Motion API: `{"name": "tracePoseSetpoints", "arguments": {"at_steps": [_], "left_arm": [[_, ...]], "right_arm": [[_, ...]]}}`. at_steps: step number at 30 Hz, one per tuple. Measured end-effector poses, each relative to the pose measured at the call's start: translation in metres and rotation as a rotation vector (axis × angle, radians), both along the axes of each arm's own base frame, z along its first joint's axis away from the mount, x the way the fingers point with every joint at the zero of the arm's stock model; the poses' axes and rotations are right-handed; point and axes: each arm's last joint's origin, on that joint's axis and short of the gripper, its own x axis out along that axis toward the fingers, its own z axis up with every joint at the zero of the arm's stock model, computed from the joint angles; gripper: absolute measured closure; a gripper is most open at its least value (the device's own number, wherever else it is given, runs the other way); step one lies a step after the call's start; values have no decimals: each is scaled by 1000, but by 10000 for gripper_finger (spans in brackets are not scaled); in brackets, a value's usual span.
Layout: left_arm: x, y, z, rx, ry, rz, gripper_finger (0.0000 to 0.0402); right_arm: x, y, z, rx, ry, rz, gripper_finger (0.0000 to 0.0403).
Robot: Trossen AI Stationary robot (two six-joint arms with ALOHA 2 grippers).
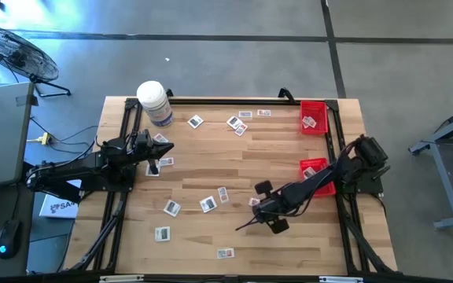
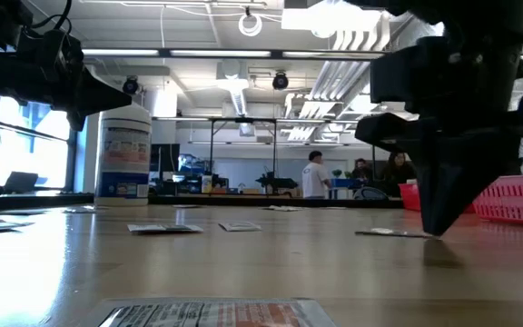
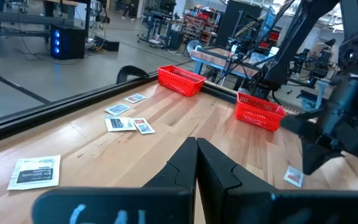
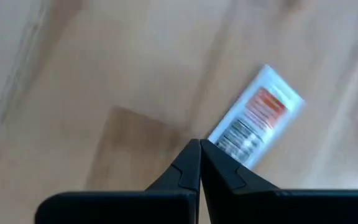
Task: Pick & Place First Aid Supplies
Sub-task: Put the ointment pack into the top basket
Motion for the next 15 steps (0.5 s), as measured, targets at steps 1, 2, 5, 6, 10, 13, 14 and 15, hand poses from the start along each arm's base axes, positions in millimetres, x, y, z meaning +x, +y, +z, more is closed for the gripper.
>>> {"name": "tracePoseSetpoints", "arguments": {"at_steps": [1,2,5,6,10,13,14,15], "left_arm": [[0,0,0,0,0,0,401],[0,0,0,0,0,0,401],[0,0,0,0,0,0,401],[0,0,0,0,0,0,401],[0,0,0,0,0,0,401],[0,0,0,0,0,0,401],[0,0,0,0,0,0,401],[0,0,0,0,0,0,401]], "right_arm": [[0,0,4,10,-17,-4,402],[0,0,8,17,-37,-16,402],[-1,-1,17,39,-57,-39,402],[-2,-1,20,44,-64,-38,402],[-4,-2,24,27,-62,24,398],[-7,-4,23,-10,-45,4,387],[-6,-5,23,-10,-52,-21,381],[-5,-6,23,-5,-57,-36,374]]}}
